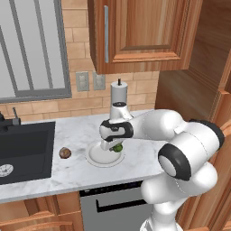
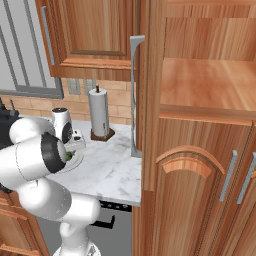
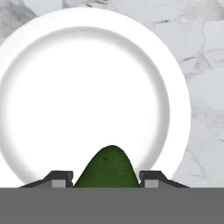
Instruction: Pick the avocado and bread from the counter and place them on the plate. Then pick the jam from the cabinet and place it next to the plate. Lastly close the cabinet door.
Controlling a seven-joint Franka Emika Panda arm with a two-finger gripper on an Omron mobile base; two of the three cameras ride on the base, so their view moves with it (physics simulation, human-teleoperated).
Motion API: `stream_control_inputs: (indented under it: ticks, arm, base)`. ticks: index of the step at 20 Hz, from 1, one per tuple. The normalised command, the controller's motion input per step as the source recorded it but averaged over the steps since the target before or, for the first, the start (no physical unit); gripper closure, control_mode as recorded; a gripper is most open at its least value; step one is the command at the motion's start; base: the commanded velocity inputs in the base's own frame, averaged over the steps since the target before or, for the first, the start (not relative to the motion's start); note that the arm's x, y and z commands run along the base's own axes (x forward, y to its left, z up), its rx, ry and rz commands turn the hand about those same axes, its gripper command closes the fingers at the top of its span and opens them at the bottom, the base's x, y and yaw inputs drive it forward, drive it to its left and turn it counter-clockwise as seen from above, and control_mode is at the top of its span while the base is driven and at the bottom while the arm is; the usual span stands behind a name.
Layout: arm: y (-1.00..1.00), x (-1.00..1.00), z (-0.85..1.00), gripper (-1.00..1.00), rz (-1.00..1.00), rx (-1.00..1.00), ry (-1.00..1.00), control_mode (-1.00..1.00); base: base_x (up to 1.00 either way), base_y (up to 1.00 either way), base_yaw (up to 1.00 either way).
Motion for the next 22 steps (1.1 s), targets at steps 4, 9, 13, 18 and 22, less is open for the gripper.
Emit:
stream_control_inputs:
  ticks: [4,9,13,18,22]
  arm:
    - [0.05,0.17,-0.18,1.0,0.02,-0.02,0.0,-1.0]
    - [0.09,0.12,-0.16,1.0,0.01,-0.02,0.0,-1.0]
    - [0.15,0.05,-0.12,1.0,0.0,-0.03,0.0,-1.0]
    - [0.08,0.02,-0.11,1.0,0.0,-0.03,0.0,-1.0]
    - [0.0,0.04,-0.12,-1.0,0.02,-0.01,0.0,-1.0]
  base:
    - [0.0,0.0,0.0]
    - [0.0,0.0,0.0]
    - [0.0,0.0,0.0]
    - [0.0,0.0,0.0]
    - [0.0,0.0,0.0]
